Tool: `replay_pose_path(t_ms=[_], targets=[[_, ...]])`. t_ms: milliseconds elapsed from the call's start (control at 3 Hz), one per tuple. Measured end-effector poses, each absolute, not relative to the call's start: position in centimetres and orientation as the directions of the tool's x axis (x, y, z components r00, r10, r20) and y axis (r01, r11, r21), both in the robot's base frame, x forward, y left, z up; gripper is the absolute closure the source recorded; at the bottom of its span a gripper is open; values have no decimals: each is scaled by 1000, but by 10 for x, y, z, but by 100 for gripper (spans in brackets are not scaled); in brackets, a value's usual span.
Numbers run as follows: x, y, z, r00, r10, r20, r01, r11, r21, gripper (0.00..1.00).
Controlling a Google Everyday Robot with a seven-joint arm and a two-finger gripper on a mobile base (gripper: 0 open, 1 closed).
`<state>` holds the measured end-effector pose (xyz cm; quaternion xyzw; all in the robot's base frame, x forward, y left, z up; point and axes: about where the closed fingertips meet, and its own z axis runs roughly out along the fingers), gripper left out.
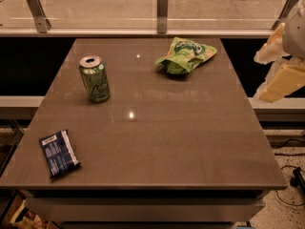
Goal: Pick green can
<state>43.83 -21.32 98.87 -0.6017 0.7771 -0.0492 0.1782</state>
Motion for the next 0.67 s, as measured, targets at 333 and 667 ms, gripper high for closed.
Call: replay_pose_path(t_ms=[333,667], targets=[[438,-212,991,-211,-953,-219,-915,271,-299,39],[438,-212,993,-209,-953,-221,-913,271,-306,17]])
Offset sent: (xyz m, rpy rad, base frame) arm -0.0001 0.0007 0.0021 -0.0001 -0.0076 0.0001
